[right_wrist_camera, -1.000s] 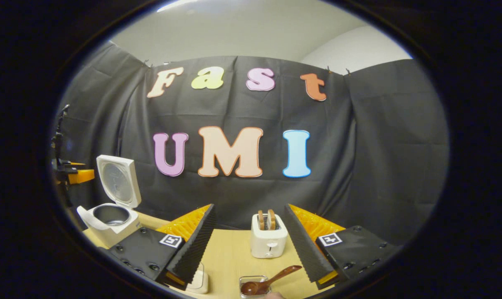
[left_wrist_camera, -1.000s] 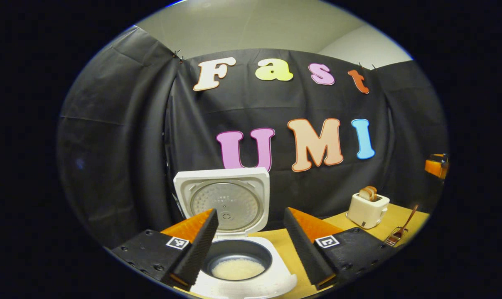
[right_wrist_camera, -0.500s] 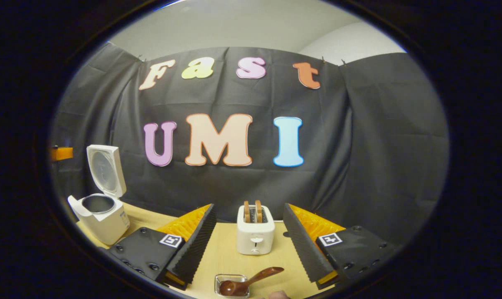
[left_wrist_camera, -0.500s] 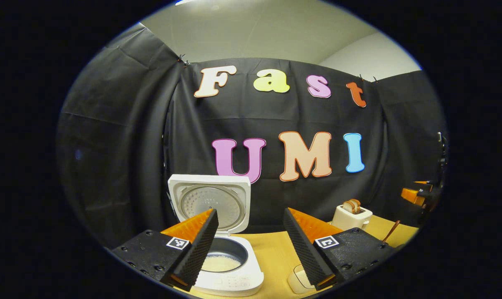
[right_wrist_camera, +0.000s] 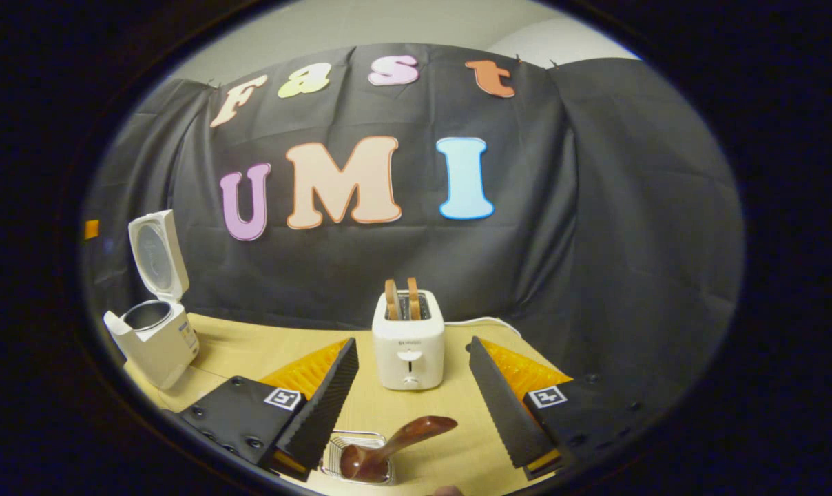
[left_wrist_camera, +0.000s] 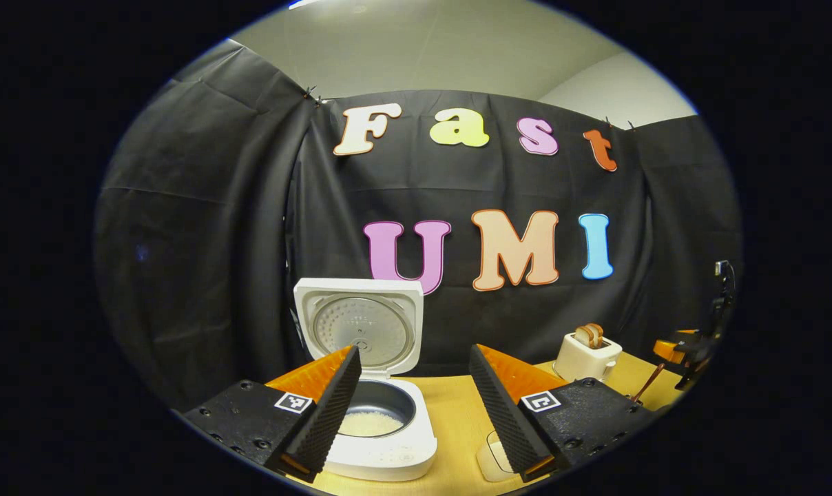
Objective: Close the left gripper, press the button to open the rice cooker; take a wooden spoon from the chopstick holder with the right hand, scoop a spoonful of rice and pour it into the rice cooker, then put the wooden spoon back into the chopstick holder.
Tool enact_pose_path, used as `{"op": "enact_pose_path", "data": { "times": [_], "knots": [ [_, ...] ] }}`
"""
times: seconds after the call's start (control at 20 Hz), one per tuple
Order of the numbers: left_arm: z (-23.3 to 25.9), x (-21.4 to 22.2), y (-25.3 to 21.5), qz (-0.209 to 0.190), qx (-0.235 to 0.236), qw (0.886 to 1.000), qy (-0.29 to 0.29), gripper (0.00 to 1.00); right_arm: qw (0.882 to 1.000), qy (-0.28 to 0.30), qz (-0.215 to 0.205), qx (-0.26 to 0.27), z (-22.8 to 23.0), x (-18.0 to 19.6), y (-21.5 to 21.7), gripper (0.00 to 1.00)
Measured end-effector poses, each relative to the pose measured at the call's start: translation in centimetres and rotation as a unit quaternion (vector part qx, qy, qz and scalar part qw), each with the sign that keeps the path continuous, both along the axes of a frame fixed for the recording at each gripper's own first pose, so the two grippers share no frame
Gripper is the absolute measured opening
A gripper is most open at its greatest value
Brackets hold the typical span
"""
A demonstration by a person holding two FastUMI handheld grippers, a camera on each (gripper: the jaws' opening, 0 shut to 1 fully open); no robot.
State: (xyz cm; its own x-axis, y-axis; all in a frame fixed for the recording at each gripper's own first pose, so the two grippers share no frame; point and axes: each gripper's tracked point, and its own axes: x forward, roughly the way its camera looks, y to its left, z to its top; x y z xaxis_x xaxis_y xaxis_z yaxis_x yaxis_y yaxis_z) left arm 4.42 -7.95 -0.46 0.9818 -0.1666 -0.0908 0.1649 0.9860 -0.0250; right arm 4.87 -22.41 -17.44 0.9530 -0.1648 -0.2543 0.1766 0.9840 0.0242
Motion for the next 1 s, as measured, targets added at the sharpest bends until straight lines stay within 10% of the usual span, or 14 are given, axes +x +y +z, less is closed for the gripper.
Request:
{"op": "enact_pose_path", "data": {
  "times": [0.75, 1.0],
  "knots": [
    [0.1, -1.0, 1.6, 0.020, 0.022, 1.000, 0.005, 0.94, 0.986, 0.129, -0.006, 0.108, -12.1, -0.9, 1.7, 1.00],
    [-0.5, -1.0, 2.7, 0.032, 0.025, 0.999, 0.010, 0.96, 0.982, 0.144, 0.019, 0.124, -12.7, -1.9, 3.7, 0.63]
  ]
}}
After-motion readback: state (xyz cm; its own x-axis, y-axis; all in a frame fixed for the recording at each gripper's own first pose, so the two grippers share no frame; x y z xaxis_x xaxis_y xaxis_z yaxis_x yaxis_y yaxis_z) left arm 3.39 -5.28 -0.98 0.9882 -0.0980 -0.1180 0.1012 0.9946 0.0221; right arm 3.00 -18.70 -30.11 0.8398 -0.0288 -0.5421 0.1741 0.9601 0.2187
